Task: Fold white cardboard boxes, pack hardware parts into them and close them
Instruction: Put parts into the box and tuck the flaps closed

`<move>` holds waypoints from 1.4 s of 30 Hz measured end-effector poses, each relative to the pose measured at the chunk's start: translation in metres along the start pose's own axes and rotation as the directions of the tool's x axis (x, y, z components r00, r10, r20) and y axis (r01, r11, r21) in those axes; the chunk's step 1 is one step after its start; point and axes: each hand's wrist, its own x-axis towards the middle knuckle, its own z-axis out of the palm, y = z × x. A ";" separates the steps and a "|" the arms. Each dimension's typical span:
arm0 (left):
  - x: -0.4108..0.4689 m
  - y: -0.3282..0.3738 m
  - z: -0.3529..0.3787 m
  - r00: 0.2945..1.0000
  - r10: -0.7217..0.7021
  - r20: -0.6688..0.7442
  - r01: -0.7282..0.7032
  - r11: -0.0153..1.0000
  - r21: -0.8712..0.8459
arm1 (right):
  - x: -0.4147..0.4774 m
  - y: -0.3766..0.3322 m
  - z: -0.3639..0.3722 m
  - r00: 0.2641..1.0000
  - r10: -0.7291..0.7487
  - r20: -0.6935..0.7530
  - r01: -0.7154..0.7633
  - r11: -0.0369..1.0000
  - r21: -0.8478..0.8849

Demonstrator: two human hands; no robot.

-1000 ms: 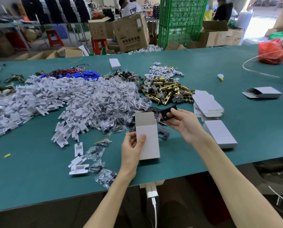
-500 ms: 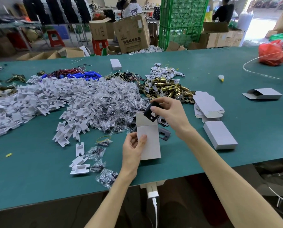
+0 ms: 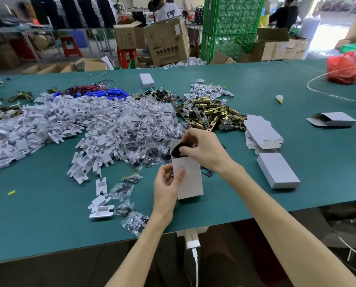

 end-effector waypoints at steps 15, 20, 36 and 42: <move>-0.001 0.001 0.001 1.000 0.009 0.017 -0.009 1.000 -0.003 | 0.001 -0.011 -0.012 0.997 -0.035 0.062 0.049 0.967 -0.250; 0.000 -0.001 0.001 1.000 -0.002 0.019 0.002 1.000 -0.004 | 0.002 -0.010 -0.019 0.994 -0.020 0.106 0.033 0.992 -0.122; 0.001 -0.001 0.001 1.000 -0.018 0.010 0.018 0.999 -0.035 | 0.001 -0.010 -0.005 0.941 0.056 0.333 0.088 0.910 -0.404; 0.000 -0.001 0.002 1.000 -0.017 0.008 0.017 1.000 -0.022 | 0.000 -0.013 0.000 0.953 0.061 0.297 0.114 0.836 -0.536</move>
